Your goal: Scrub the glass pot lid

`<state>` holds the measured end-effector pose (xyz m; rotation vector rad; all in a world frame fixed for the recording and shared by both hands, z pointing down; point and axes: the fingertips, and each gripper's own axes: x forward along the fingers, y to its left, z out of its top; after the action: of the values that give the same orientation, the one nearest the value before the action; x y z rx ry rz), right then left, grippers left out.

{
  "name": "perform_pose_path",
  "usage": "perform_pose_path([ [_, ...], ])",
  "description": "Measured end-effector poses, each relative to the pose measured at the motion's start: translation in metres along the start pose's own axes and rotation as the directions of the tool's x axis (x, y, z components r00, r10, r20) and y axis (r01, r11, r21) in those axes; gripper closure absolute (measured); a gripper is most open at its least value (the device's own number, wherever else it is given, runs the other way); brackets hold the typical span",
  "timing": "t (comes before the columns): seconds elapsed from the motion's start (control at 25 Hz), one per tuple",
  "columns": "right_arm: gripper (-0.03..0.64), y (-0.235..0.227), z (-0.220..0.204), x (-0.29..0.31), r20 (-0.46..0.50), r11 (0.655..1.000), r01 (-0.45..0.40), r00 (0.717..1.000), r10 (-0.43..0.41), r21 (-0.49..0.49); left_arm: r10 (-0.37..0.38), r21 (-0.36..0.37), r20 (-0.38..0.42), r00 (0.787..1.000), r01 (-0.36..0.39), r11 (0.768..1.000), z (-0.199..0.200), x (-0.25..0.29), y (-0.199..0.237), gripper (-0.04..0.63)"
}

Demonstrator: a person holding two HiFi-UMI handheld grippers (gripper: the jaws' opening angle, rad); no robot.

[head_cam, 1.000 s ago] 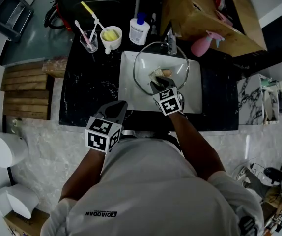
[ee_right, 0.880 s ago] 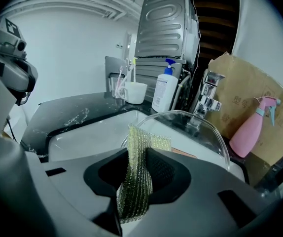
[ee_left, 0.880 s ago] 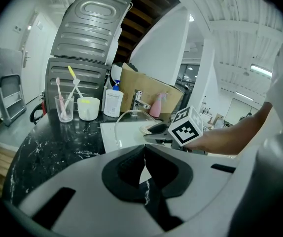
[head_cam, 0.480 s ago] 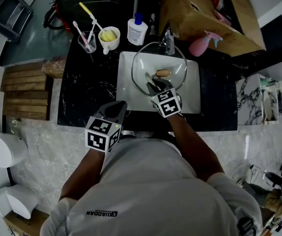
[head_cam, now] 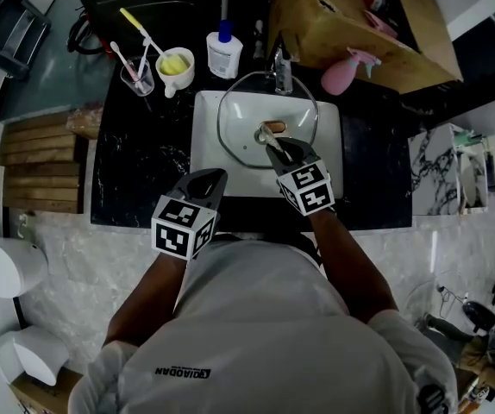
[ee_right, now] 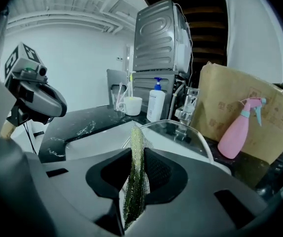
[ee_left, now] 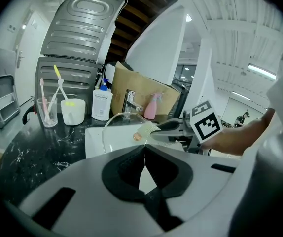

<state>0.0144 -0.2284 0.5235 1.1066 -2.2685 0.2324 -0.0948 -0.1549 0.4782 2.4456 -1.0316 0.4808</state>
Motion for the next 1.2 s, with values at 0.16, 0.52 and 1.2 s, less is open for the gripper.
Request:
perform_pose_path([
  [0.16, 0.522, -0.039, 0.002, -0.018, 0.014, 0.994, 0.057, 0.998, -0.056, -0.092, 0.018, 0.002, -0.003, 1.0, -0.018, 1.0, 0.007, 0.012, 0.0, 0.58],
  [0.52, 0.522, -0.122, 0.01, -0.004, -0.017, 0.949, 0.132, 0.99, -0.143, -0.286, 0.054, -0.016, -0.031, 0.998, -0.055, 0.998, 0.014, 0.038, -0.016, 0.58],
  [1.2, 0.52, -0.146, 0.014, 0.076, -0.018, 0.684, 0.053, 0.995, -0.096, -0.727, 0.176, -0.152, -0.077, 0.981, -0.186, 0.971, 0.01, 0.065, -0.018, 0.58],
])
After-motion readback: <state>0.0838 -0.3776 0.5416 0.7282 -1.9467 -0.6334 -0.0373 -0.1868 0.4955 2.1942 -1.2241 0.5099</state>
